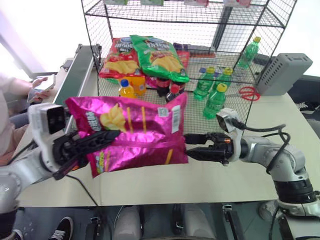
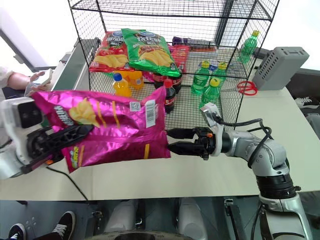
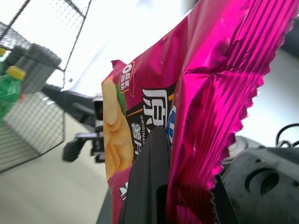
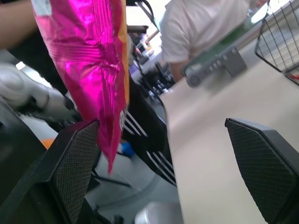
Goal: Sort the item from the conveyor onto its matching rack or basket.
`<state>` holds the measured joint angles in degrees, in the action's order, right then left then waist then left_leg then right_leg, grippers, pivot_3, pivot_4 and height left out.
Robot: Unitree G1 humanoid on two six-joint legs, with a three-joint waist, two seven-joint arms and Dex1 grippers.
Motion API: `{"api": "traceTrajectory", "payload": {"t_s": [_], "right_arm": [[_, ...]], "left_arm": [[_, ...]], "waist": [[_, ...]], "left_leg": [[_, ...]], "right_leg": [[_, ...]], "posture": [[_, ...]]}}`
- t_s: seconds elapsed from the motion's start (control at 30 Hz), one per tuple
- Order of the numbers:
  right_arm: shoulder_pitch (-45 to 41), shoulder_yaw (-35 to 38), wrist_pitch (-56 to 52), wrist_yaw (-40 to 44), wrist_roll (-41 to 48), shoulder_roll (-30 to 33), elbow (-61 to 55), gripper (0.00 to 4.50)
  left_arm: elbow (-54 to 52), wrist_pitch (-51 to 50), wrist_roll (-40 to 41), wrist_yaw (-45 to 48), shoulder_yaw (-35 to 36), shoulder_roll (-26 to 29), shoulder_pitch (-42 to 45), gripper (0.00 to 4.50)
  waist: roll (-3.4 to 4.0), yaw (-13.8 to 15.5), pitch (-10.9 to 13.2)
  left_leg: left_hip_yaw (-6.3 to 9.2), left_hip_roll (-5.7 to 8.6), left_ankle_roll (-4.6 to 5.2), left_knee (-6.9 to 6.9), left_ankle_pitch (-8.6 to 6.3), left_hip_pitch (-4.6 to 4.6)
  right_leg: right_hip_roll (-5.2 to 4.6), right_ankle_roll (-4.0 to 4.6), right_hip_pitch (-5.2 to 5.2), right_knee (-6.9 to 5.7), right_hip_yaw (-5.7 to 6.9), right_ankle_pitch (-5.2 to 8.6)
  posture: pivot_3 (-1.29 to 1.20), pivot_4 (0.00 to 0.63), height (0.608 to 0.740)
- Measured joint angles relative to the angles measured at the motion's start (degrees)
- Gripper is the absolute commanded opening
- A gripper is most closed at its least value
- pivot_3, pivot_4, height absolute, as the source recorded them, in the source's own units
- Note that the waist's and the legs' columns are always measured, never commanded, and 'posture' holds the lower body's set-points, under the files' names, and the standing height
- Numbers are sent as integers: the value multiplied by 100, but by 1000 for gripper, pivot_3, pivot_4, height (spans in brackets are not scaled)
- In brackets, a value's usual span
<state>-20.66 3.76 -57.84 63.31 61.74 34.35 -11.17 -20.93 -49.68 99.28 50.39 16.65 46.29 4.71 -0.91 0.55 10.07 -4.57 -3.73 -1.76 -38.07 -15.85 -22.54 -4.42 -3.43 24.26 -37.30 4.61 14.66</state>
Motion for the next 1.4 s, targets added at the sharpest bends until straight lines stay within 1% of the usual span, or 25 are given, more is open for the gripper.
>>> {"api": "traceTrajectory", "payload": {"t_s": [0.1, 0.27, 0.47, 0.63, 0.73, 0.8, 0.83, 0.9, 0.97, 1.03, 1.13, 1.23, 1.3, 1.4], "right_arm": [[-62, 153, -296, -256, 514, -129, -101, 4500], [-60, 224, -585, -452, 929, -108, -248, 4500], [-44, 123, -657, -539, 970, -78, -463, 4500], [3, -103, -578, -570, 814, -213, -457, 4500], [-19, -102, -533, -570, 756, -209, -419, 3652], [-87, -88, -528, -570, 713, -194, -349, 2525], [-106, -82, -528, -571, 713, -194, -327, 2131], [-118, -85, -512, -555, 671, -190, -324, 1084], [-116, -103, -433, -535, 575, -190, -325, 256], [-116, -103, -385, -536, 529, -191, -324, 195], [-115, -102, -206, -501, 355, -189, -324, 195], [-82, -45, 135, -463, 98, -119, -337, 195], [80, -3, 359, -396, -128, 104, -403, 195], [536, 129, 857, -217, -664, 592, -660, 195]], "left_arm": [[246, -136, -279, 84, -283, -239, 327, 65], [549, -262, -683, 269, -360, -394, 539, 65], [623, -261, -858, 227, -363, -838, 649, 65], [656, -258, -1156, 205, -382, -960, 749, 65], [656, -272, -1293, 268, -382, -958, 748, 0], [656, -230, -1449, 270, -382, -1041, 752, 0], [655, -191, -1542, 270, -385, -1081, 755, 0], [654, -88, -1755, 276, -395, -1162, 768, 0], [652, -14, -1922, 285, -415, -1247, 801, 0], [652, 60, -2074, 293, -421, -1292, 826, 0], [648, 135, -2284, 241, -413, -1283, 859, 883], [646, 140, -2455, 259, -398, -1191, 780, 2220], [638, 165, -2564, 310, -379, -1140, 679, 3084], [629, 331, -2895, 449, -279, -1002, 541, 4425]], "waist": [[0, 6, 0], [0, 4, 0], [-1, 6, -1], [-1, -3, 0], [-2, 6, -1], [-2, 7, -1], [-2, 7, -1], [-2, 9, -1], [-2, 10, -1], [-3, 7, -1], [-3, 2, 0], [-2, 6, 0], [-3, 17, 0], [-3, 29, 0]], "left_leg": [[-1, 0, 0, 0, 0, -1], [0, 0, 0, 0, 0, -1], [2, 0, 1, 0, 0, -3], [2, 0, 1, 0, 0, -4], [2, 0, 1, 0, 0, -5], [2, 1, 1, 0, 0, -5], [3, 0, 1, 0, 0, -6], [3, 0, 1, 0, 0, -6], [3, 1, 1, 0, 0, -7], [4, 0, 1, 0, 0, -7], [4, 0, 1, 0, 0, -7], [3, 0, 1, 0, 0, -8], [3, 0, 1, 0, 0, -14], [5, 2, 1, 0, 0, -26]], "right_leg": [[-1, 0, 0, 2, 0, 0], [0, 0, 0, 3, 0, 0], [0, 0, 0, 5, 0, 0], [0, -1, 1, 5, 0, 0], [-1, -1, 1, 6, 0, 0], [-1, -1, 1, 7, 0, 0], [-1, -1, 1, 7, 0, 0], [0, -1, 1, 7, 1, 0], [0, -1, 1, 8, 1, 0], [0, -1, 1, 8, 1, 0], [0, -1, 2, 8, 1, 0], [0, -1, 3, 9, 1, 0], [-1, -2, 5, 12, 2, 1], [-3, -3, 10, 20, 6, 2]], "posture": [[0, 150, 740], [0, 150, 740], [0, 150, 740], [0, 150, 740], [0, 150, 740], [0, 150, 740], [0, 150, 740], [0, 150, 740], [0, 150, 740], [0, 150, 740], [0, 150, 740], [0, 150, 740], [0, 150, 740], [0, 150, 740]]}}
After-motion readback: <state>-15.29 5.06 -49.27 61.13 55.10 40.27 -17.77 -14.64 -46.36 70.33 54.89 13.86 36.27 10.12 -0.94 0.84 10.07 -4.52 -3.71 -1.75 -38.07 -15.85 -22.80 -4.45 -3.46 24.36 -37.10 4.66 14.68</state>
